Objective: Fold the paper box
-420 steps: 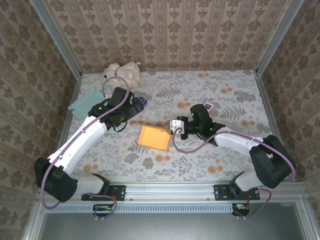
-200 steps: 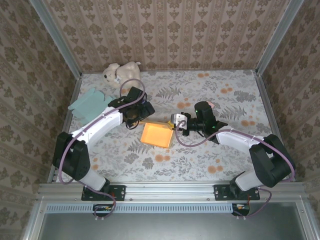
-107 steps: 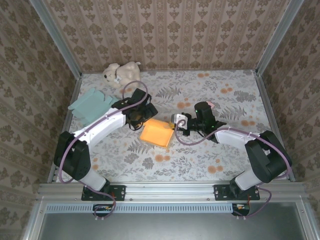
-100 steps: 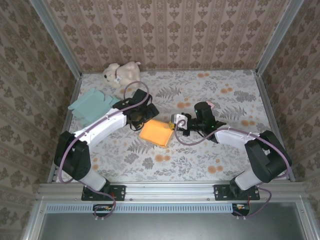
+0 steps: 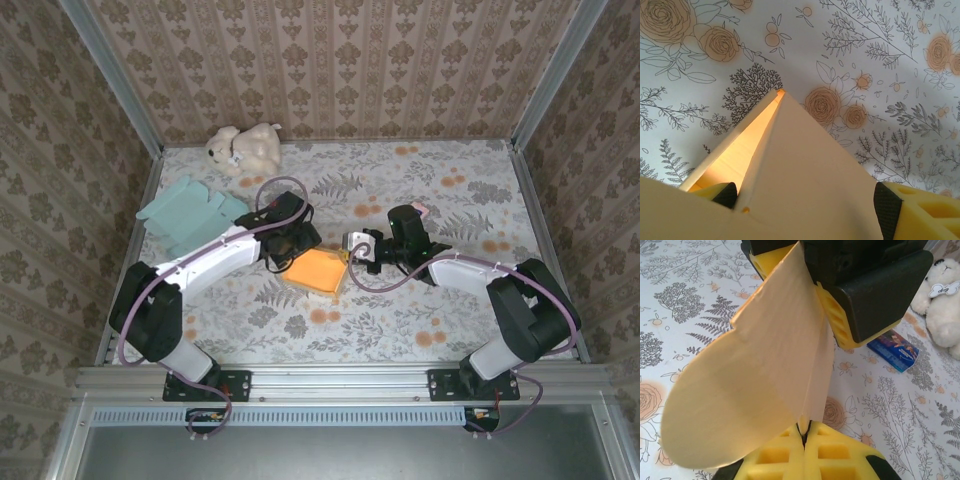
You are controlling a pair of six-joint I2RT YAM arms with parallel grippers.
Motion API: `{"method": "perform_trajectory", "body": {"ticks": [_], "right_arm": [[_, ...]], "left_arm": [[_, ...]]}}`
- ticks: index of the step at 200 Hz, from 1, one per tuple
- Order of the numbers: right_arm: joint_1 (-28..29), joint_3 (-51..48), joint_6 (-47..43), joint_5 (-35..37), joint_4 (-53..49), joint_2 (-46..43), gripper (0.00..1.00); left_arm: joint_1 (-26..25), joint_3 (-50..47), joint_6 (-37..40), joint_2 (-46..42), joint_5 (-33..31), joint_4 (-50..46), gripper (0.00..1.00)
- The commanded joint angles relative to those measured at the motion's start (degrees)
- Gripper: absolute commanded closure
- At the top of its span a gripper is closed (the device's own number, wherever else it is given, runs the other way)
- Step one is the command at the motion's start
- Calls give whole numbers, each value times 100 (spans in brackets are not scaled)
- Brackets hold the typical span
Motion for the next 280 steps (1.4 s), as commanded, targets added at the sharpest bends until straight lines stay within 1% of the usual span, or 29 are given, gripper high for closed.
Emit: {"method": "perform_trajectory", "body": {"ticks": [1, 13, 30, 61, 85, 97, 122, 140, 151, 168, 176, 188, 201, 211, 226, 246, 265, 280], "right_arm": [[31, 38, -154, -4, -219, -41, 89], [31, 34, -154, 32, -270, -81, 83], [31, 51, -159, 140, -327, -95, 81], [31, 132, -349, 151, -666, -76, 72], [18, 257, -508, 233, -1056, -62, 71], [-16, 258, -503, 327, -1071, -90, 71], [-57, 289, 101, 514, -761, -118, 71], [-39, 453, 854, 585, -699, -228, 66], [-6, 539, 1696, 688, -610, -339, 61], [39, 834, 3084, 971, -886, -460, 60], [48, 985, 3744, 1245, -1133, -501, 60], [48, 1098, 4655, 1957, -1471, -595, 62], [53, 997, 5599, 2845, -1672, -778, 62], [70, 784, 6230, 3280, -1743, -1124, 62], [217, 352, 6853, 3571, -1651, -1652, 61], [560, -86, 7356, 4012, -1685, -2263, 60], [793, -416, 7877, 4157, -1713, -2598, 59], [999, -668, 8220, 4226, -1523, -2742, 59]], "left_arm": [[-79, -234, -80, -83, -247, -77, 26], [-104, -329, -89, -109, -298, -67, 26], [-135, -456, -116, -135, -445, -84, 26], [-144, -650, -179, -114, -565, -84, 26], [-146, -714, -216, -117, -548, -84, 26], [-167, -714, -212, -163, -580, -105, 26], [-209, -674, -186, -225, -737, -230, 24], [-233, -691, -207, -270, -791, -265, 21], [-245, -710, -221, -286, -786, -246, 21], [-296, -713, -195, -303, -779, -225, 20], [-319, -724, -188, -302, -801, -221, 20], [-364, -758, -190, -315, -860, -191, 20], [-403, -828, -189, -343, -932, -133, 20], [-437, -873, -187, -364, -975, -86, 20], [-486, -927, -165, -388, -994, -77, 20], [-519, -1031, -133, -494, -1011, -92, 20], [-577, -1152, -141, -682, -1081, -25, 20], [-662, -1228, -172, -812, -1187, 22, 20]]}}
